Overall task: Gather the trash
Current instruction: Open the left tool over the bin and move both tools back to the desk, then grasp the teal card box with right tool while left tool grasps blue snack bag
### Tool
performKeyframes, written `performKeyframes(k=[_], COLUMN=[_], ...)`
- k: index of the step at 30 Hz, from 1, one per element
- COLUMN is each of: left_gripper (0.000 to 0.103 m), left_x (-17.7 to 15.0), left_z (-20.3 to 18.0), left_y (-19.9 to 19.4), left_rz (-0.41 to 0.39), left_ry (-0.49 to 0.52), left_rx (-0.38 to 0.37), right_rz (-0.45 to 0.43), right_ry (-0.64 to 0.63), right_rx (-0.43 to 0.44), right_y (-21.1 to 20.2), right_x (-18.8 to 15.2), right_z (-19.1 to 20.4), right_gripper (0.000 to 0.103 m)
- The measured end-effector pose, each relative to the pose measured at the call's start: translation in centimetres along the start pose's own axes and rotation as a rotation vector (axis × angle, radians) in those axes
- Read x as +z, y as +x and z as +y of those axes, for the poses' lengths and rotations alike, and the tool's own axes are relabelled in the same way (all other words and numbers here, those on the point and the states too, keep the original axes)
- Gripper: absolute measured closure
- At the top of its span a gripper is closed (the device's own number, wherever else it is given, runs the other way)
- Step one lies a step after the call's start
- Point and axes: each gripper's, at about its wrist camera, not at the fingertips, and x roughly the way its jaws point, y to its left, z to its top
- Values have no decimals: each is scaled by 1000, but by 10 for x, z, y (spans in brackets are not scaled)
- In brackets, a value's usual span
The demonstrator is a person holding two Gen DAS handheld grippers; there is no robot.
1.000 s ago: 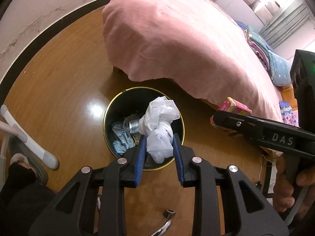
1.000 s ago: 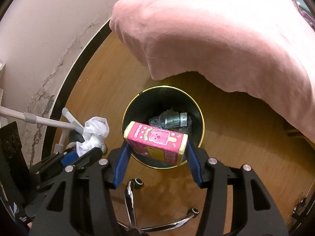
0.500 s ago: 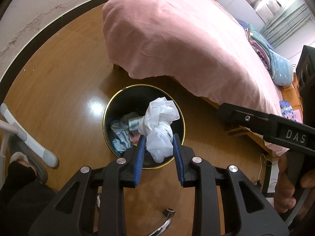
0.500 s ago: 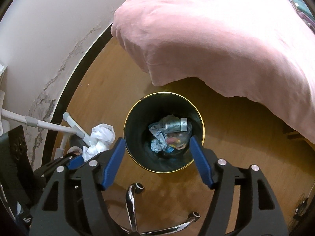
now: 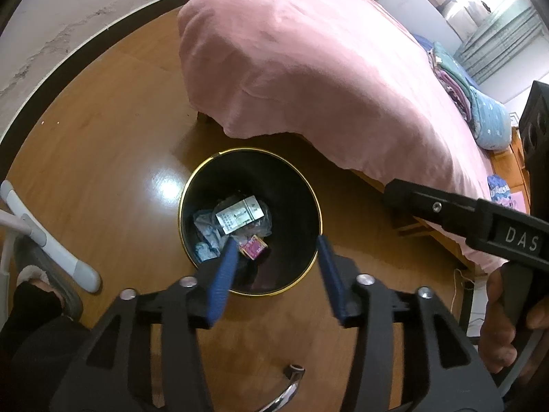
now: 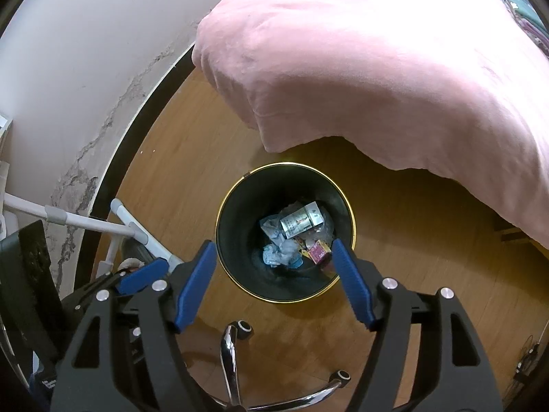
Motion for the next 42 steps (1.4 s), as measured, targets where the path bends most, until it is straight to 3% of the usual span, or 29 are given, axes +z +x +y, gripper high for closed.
performKeyframes(k=[2,8,12,14,17,20,24,27,31,33,37,41,42], left_gripper=[35,16,12,10,10,9,9,9,9,9,9,9,9], left_x=[0,-4,-15,-26,-50,-82,-143,-200,-271,-303,-337,-346,-346], left_z=[-1,-19,-30,-24,5,56,141,188,233,247,257,268,271], left_y=[-5,-78,-179,-233,-314,-382,-460,-504,-543,-556,-563,-566,-567], left_rz=[-21,-177,-312,-385,-473,-503,-507,-524,-554,-563,-576,-580,-574], left_ry=[5,62,149,181,163,54,-197,-365,-570,-654,-714,-725,-722], left_rx=[10,75,153,214,350,500,649,780,840,846,844,831,831], right_rz=[-7,-151,-232,-288,-318,-323,-287,-269,-258,-273,-335,-365,-369], right_ry=[-4,-81,-132,-210,-361,-550,-825,-969,-1135,-1209,-1300,-1335,-1341], right_rx=[-5,-78,35,53,154,260,411,472,516,499,418,290,269], right_y=[-3,-54,-106,-131,-158,-174,-180,-180,-174,-170,-155,-129,-125], right_x=[0,3,6,6,-4,-28,-79,-119,-177,-207,-249,-267,-270], right_z=[0,22,52,84,153,240,375,457,554,597,663,709,711], right_gripper=[32,28,28,28,28,28,28,28,28,28,28,29,34])
